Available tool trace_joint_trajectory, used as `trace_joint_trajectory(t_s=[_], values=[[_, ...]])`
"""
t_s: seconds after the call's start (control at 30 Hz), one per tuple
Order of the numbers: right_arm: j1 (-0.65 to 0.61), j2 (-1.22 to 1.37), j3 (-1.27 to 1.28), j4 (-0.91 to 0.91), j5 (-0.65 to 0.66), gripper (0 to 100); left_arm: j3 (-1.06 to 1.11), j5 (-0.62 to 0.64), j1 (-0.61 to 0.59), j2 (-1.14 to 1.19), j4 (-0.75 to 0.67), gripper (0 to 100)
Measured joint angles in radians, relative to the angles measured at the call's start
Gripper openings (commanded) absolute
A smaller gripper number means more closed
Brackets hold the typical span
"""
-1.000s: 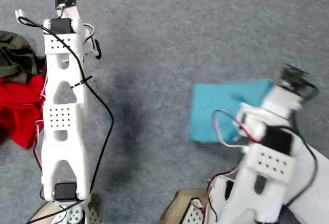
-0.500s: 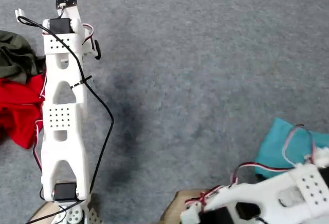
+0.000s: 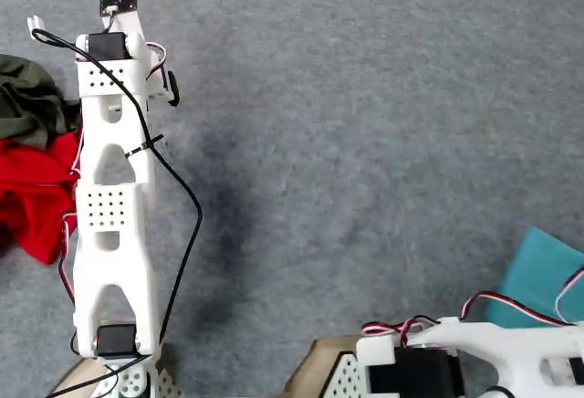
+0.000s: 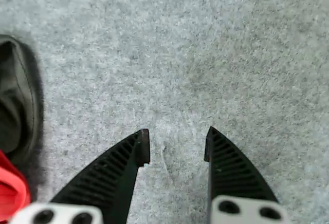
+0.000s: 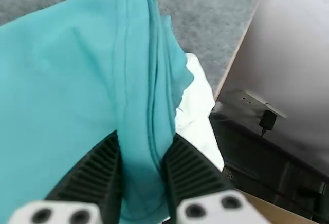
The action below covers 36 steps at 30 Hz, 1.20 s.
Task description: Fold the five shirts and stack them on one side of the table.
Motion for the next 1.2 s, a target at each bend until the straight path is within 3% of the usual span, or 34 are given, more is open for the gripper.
trace_joint_trajectory(t_s=[0.33, 0.57, 0.67, 0.87, 1.07, 1.2], values=[[0.011, 0.012, 0.000, 0.000, 0.103, 3.2, 0.000, 0.000, 0.000, 0.000, 0.000, 19], [0.025, 0.012, 0.000, 0.000, 0.104, 35.4, 0.000, 0.000, 0.000, 0.000, 0.000, 18], [0.043, 0.012, 0.000, 0.000, 0.104, 42.2, 0.000, 0.000, 0.000, 0.000, 0.000, 18], [0.081, 0.012, -0.057, 0.017, 0.104, 34.1, -0.003, -0.002, -0.017, 0.000, 0.000, 18], [0.061, 0.012, -0.212, 0.252, 0.086, 1.2, -0.009, -0.017, -0.143, -0.083, 0.000, 18], [-0.032, 0.012, -0.293, 0.405, 0.074, 2.4, 0.018, -0.109, -0.302, -0.184, 0.000, 18]])
